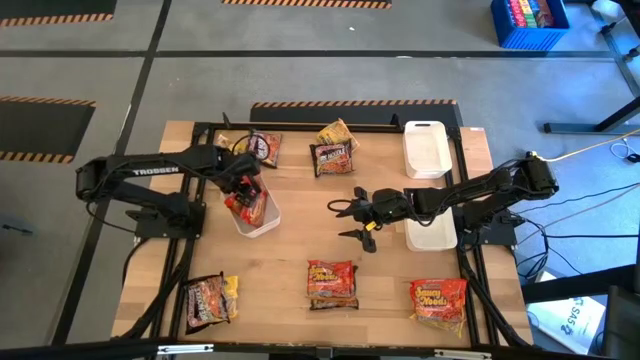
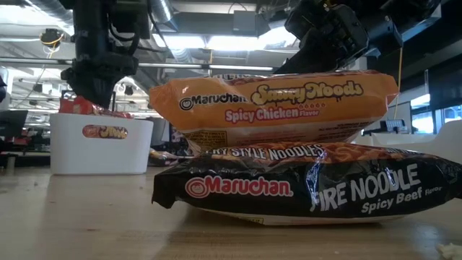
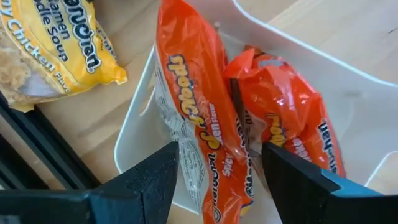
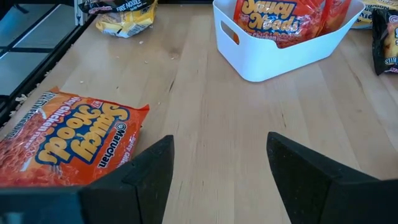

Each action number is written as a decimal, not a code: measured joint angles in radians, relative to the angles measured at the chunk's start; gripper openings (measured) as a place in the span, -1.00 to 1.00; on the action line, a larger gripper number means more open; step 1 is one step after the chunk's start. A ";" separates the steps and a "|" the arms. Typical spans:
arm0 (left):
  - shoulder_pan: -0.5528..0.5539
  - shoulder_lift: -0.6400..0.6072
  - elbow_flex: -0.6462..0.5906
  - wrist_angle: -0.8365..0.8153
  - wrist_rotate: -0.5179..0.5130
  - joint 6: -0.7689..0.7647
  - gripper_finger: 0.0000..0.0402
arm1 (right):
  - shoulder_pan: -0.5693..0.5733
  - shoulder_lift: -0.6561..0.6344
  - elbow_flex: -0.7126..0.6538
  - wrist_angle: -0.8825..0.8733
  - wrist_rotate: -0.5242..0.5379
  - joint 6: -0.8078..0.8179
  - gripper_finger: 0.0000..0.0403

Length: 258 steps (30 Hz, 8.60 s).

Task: Sort Maruchan noodles
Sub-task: Adjust the noodles

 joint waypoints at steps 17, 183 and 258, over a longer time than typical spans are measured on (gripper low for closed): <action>0.037 0.095 -0.048 0.086 0.026 0.121 -0.16 | 0.000 0.000 0.000 -0.001 0.000 0.000 0.18; -0.146 0.076 -0.028 0.167 -0.012 -0.254 -0.48 | 0.000 0.141 0.010 0.026 -0.023 -0.122 0.18; -0.162 0.074 0.088 -0.092 -0.292 0.757 -1.00 | 0.000 0.141 0.010 0.056 -0.030 -0.102 0.18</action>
